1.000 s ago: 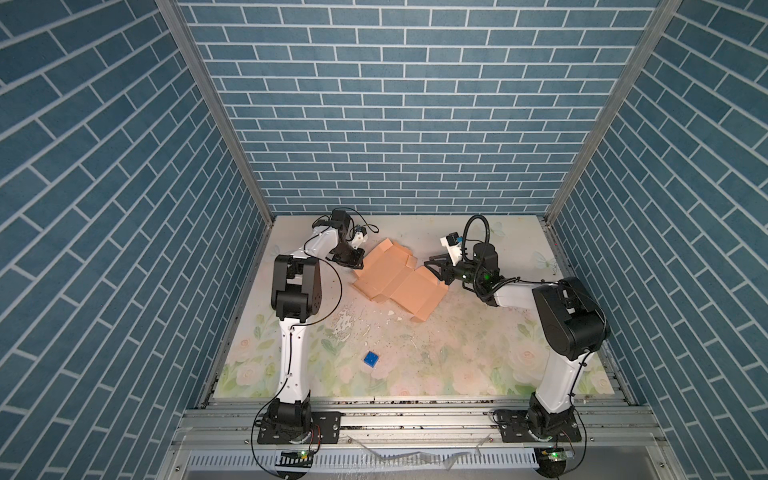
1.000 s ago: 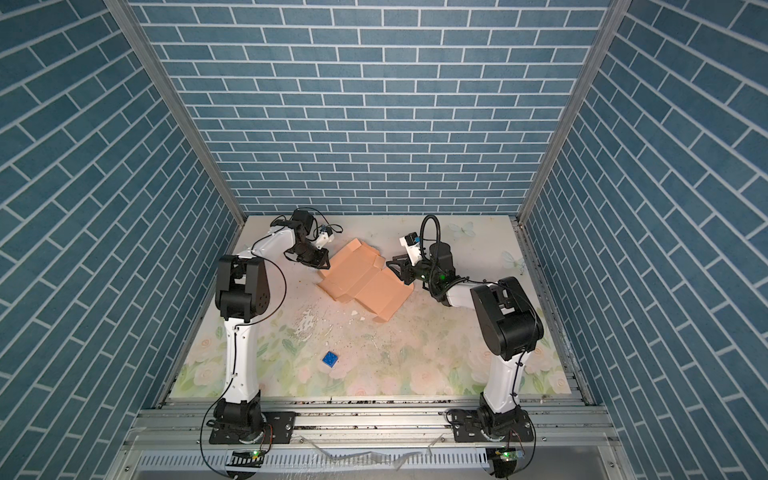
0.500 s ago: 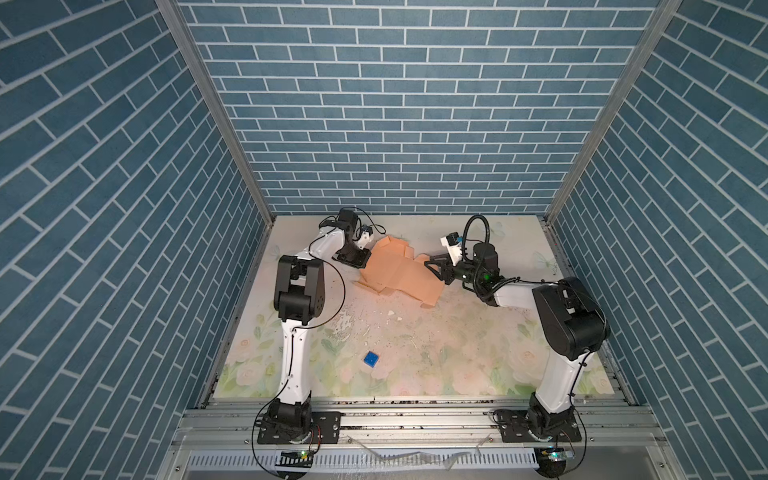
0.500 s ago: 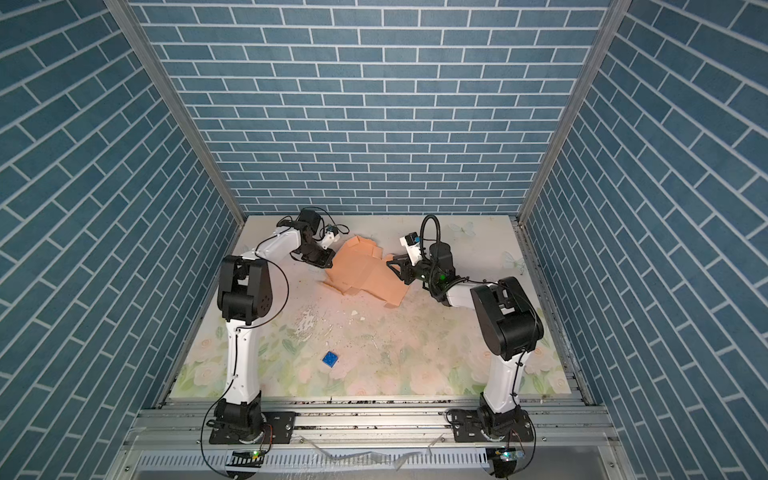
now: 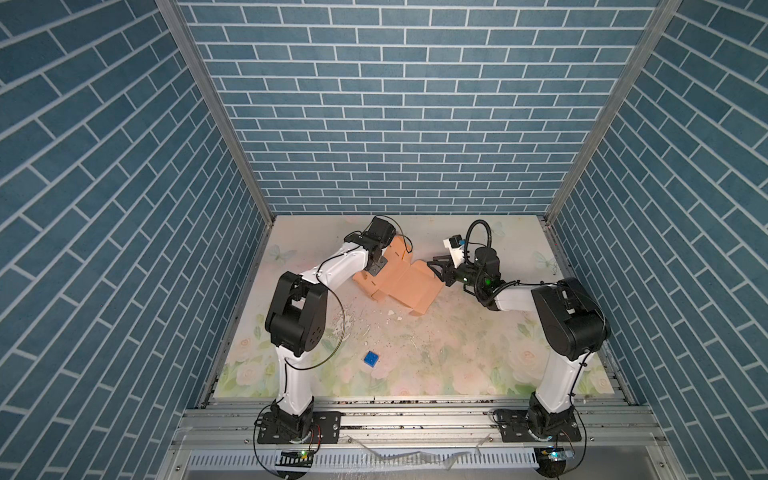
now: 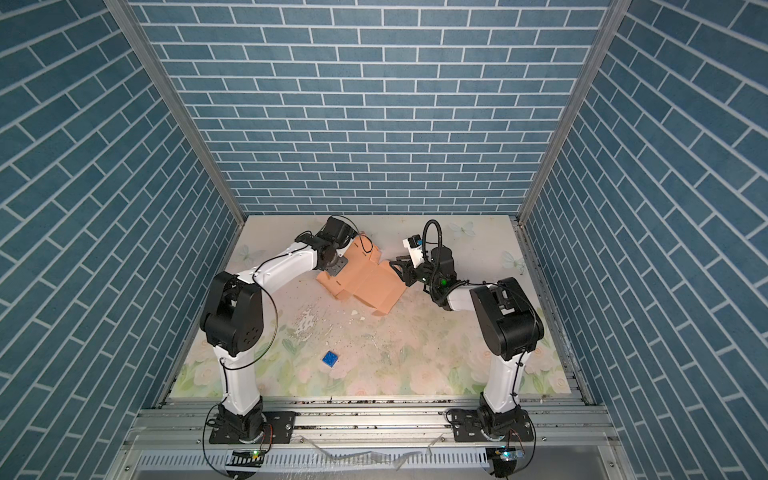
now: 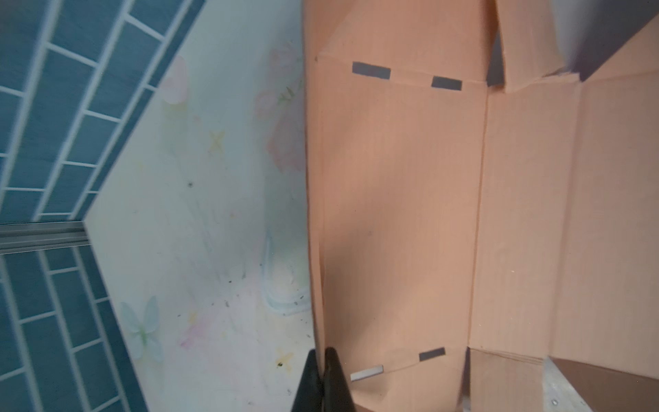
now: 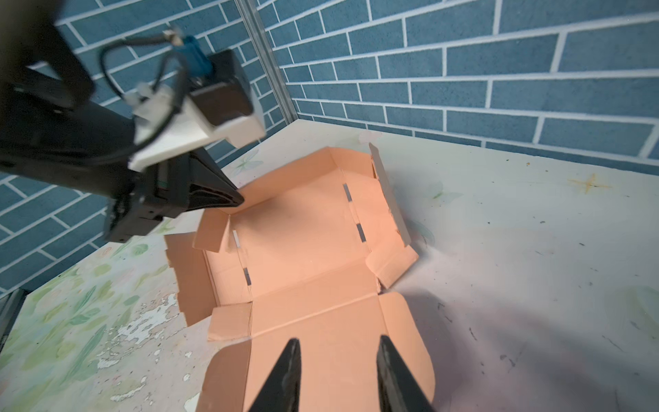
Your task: Fold the paper box
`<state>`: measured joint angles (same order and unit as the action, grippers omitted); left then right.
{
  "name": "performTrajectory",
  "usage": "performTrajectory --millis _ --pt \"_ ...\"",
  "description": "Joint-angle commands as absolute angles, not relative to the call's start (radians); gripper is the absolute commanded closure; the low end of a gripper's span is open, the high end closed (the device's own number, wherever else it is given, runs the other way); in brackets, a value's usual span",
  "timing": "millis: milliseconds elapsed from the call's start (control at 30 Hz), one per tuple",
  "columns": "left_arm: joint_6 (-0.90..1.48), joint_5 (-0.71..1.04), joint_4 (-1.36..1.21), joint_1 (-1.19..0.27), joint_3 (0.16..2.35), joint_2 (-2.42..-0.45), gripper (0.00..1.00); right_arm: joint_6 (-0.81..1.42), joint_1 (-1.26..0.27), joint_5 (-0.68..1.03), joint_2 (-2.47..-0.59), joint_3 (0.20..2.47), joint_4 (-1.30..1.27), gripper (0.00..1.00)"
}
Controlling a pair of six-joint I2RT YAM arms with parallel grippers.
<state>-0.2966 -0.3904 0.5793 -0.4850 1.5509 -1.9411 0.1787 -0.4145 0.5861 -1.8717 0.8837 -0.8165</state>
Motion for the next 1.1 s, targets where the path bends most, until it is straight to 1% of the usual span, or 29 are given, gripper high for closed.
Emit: performTrajectory --millis 0,133,200,400,533,933,1067 --pt "-0.365 -0.639 0.478 -0.530 1.488 -1.879 0.98 0.189 -0.419 0.542 -1.824 0.857 -0.928 0.64" --pt "-0.468 -0.758 0.373 -0.596 1.414 -1.832 0.98 0.208 -0.419 0.516 -1.828 0.832 -0.995 0.64" --pt "-0.504 -0.784 0.335 -0.620 1.377 -1.824 0.98 0.211 -0.419 0.499 -1.827 0.818 -1.026 0.64" --pt "-0.495 -0.855 0.317 -0.663 1.322 -1.851 0.98 0.209 -0.419 0.471 -1.821 0.793 -1.058 0.64" --pt "-0.504 -0.839 0.298 -0.675 1.292 -1.842 0.97 0.211 -0.419 0.479 -1.840 0.807 -1.057 0.64" --pt "-0.520 -0.847 0.332 -0.701 1.344 -1.949 0.95 0.245 -0.420 0.526 -1.951 0.889 -1.055 0.64" --pt "-0.512 -0.842 0.352 -0.700 1.359 -1.958 0.94 0.241 -0.420 0.535 -1.986 0.931 -1.034 0.63"
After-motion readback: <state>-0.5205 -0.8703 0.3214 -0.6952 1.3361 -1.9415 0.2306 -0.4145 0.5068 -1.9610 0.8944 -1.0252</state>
